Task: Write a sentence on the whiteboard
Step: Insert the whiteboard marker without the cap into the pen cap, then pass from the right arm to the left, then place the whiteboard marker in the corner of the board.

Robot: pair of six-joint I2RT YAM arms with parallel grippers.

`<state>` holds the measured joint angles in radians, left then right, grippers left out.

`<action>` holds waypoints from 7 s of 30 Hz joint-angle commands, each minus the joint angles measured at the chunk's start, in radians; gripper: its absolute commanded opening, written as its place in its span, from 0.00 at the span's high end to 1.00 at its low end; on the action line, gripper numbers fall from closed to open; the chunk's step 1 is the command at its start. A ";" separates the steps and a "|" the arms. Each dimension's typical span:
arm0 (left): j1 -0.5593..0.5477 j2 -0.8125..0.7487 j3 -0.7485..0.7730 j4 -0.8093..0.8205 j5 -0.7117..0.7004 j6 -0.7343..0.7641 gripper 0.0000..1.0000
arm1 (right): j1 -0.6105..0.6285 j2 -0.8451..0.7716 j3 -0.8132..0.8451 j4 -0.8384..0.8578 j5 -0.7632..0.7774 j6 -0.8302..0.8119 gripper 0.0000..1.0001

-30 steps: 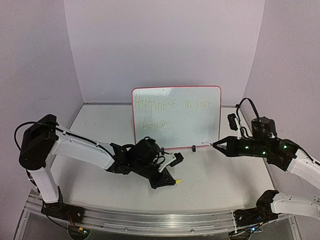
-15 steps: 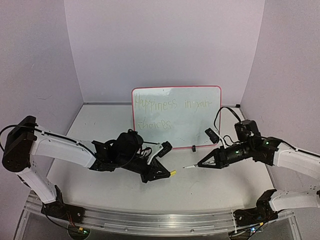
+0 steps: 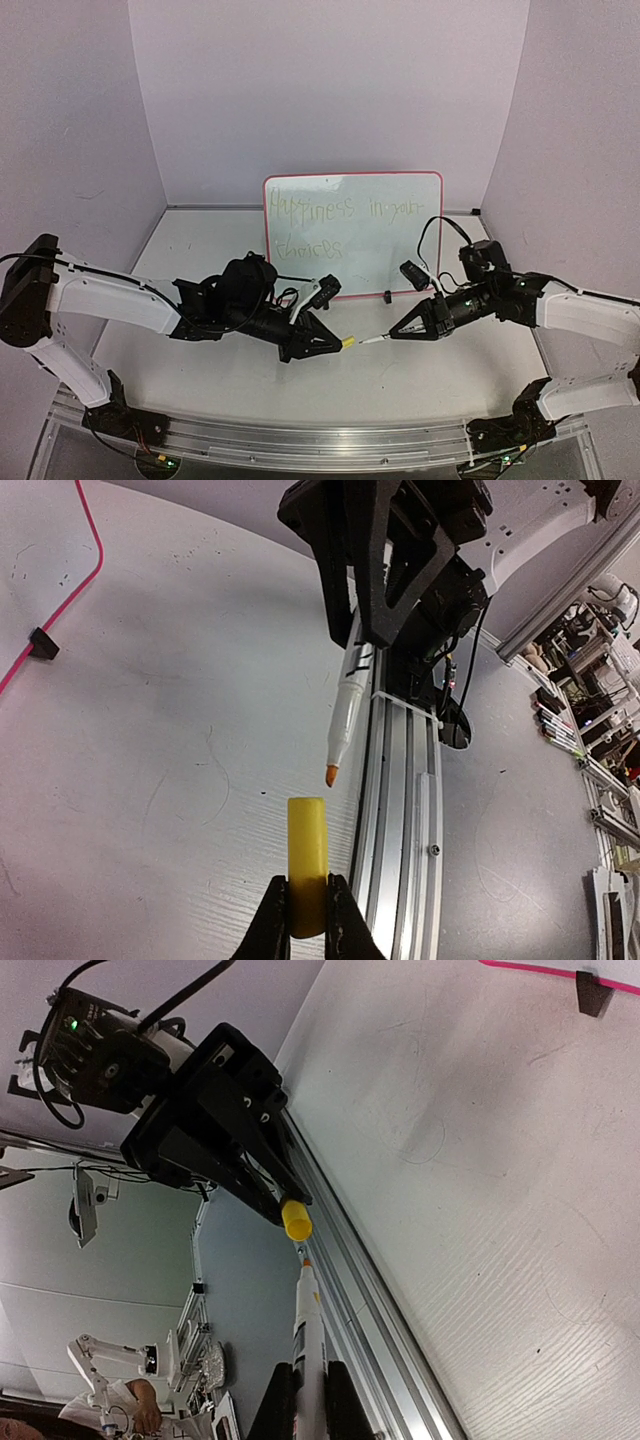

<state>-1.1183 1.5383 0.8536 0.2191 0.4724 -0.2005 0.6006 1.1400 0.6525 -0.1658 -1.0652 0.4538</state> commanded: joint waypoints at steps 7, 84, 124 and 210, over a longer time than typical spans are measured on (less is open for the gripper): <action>0.000 -0.021 0.008 0.025 0.044 0.004 1.00 | -0.002 0.014 0.056 0.044 -0.024 -0.001 1.00; -0.002 0.022 0.084 0.009 0.130 0.022 1.00 | 0.001 0.105 0.057 0.058 -0.134 -0.047 1.00; 0.000 -0.011 0.092 0.003 0.096 -0.006 0.23 | 0.012 0.084 0.074 0.158 -0.144 -0.004 1.00; 0.236 -0.440 -0.355 -0.500 -0.572 -0.430 0.98 | -0.260 0.013 0.153 -0.108 0.783 -0.141 0.02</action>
<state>-0.9858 1.1960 0.4990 -0.1083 0.0685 -0.5781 0.4096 1.1936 0.8116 -0.2632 -0.3742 0.2966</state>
